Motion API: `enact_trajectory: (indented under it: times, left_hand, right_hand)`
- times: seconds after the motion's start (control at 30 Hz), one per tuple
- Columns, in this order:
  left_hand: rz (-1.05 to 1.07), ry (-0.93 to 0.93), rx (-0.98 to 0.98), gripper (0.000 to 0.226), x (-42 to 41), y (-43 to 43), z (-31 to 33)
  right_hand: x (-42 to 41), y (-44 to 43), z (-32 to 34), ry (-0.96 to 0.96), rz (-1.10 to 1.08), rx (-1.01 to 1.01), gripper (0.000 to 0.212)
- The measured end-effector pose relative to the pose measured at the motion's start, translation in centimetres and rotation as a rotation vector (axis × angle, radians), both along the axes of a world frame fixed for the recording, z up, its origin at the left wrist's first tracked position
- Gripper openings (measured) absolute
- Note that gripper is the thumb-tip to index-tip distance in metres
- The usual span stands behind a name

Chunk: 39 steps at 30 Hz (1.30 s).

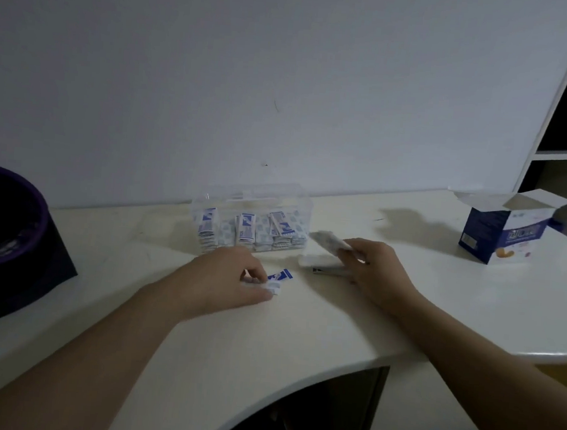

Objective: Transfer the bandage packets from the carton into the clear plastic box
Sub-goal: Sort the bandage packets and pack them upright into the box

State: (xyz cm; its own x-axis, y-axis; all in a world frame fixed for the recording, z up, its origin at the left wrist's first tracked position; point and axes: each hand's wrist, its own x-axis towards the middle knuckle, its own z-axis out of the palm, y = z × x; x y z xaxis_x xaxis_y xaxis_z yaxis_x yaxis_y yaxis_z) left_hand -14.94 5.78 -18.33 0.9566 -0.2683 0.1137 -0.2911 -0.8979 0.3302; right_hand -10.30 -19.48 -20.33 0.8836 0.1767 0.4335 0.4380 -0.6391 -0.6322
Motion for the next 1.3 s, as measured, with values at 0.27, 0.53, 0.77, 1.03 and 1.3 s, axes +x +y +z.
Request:
enact_trajectory:
  times: [0.27,0.53,0.77,1.03,1.3]
  left_hand:
    - [0.069,0.0,-0.616,0.021,0.0,-2.4,0.6]
    - [0.232,0.171,-1.273,0.026,0.6,-3.5,-1.0]
    - [0.241,0.387,-1.676,0.025,1.0,-2.4,-0.2]
    - [0.273,0.475,-1.861,0.038,1.4,-2.9,-1.0]
    - [0.324,0.3,-1.71,0.029,1.5,-2.5,-1.6]
  right_hand:
    - [-1.7,3.3,2.1,0.401,0.257,0.688,0.016]
    - [-2.6,7.7,2.1,0.692,0.56,0.744,0.023]
    - [-1.9,8.2,0.7,0.668,0.506,0.968,0.023]
    - [-1.8,8.8,0.2,0.494,0.272,0.826,0.014]
    - [-2.0,9.0,0.9,0.425,0.163,0.733,0.014]
